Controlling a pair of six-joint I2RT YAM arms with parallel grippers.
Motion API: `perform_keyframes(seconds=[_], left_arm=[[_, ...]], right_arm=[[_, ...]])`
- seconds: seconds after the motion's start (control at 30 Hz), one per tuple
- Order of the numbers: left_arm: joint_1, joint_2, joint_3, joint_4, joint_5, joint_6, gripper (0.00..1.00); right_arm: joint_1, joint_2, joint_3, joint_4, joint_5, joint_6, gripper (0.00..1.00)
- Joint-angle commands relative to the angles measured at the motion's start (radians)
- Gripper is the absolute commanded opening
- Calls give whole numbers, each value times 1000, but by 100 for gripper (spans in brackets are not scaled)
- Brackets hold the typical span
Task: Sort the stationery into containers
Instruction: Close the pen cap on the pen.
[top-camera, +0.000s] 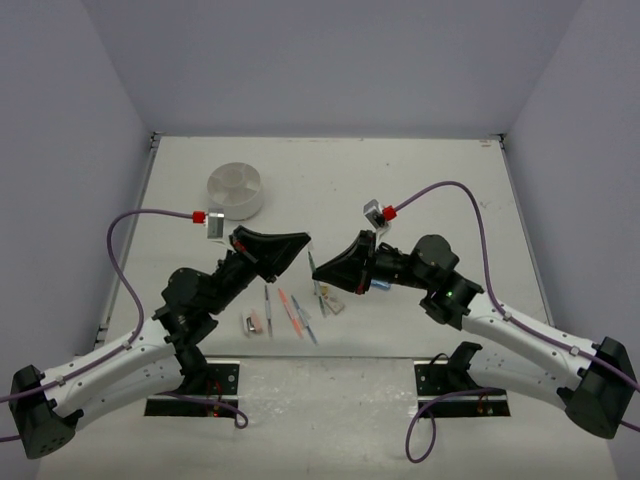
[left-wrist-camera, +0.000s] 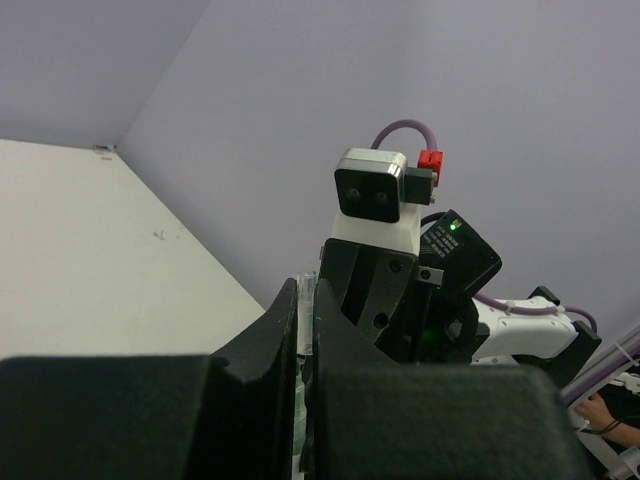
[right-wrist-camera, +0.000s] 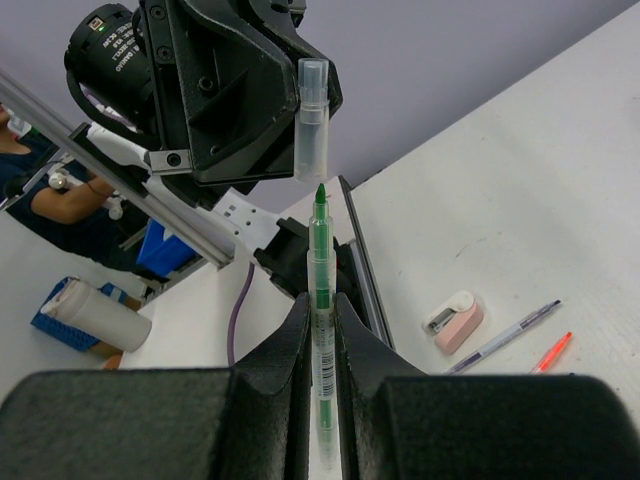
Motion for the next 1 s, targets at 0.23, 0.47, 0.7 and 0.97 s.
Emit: perform_keyframes(seconds=[0.23,0.47,0.7,0.97], left_arm=[[-1,2,-19,66,13,-9,0],[-1,5,-20,72,14,-7,0],[-1,8,-40,93,24,-26,0],[-1,36,-46,114,37,-40,0]], right_arm=[[6,-32,48,-13,38,-30,0],[5,-42,46,-15,42,-29,0],[5,-50,68,-28,56,-21,0],[5,-40,94,-24,60,-7,0]])
